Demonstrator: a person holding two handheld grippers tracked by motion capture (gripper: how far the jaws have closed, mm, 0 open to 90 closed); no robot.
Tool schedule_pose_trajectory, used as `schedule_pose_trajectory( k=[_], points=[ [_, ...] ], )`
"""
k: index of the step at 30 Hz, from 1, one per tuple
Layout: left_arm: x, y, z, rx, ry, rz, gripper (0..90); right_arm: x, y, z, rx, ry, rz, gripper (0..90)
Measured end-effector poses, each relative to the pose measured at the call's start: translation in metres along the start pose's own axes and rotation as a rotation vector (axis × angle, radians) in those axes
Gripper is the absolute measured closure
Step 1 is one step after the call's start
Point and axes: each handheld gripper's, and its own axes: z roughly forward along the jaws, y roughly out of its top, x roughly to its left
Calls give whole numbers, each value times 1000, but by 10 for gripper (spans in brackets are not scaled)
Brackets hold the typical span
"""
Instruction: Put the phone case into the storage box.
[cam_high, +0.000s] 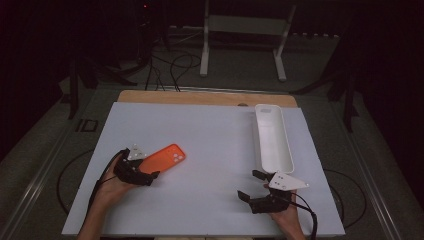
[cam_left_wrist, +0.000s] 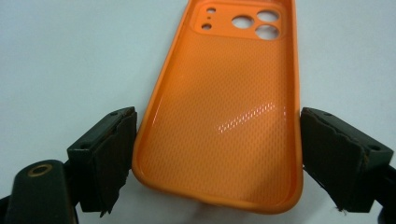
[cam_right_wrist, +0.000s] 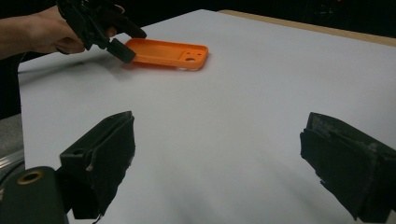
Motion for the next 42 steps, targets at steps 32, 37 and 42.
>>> schedule_pose_trajectory(
  k=[32, 37, 42],
  points=[
    [4, 2, 16, 110, -102, 62, 119, 0, 0, 1, 0, 6, 0, 98],
    [5, 3, 16, 115, -112, 74, 128, 1, 0, 2, 2, 7, -1, 98],
    [4, 6, 16, 131, -109, 89, 152, 1, 0, 2, 3, 7, -1, 98]
  ],
)
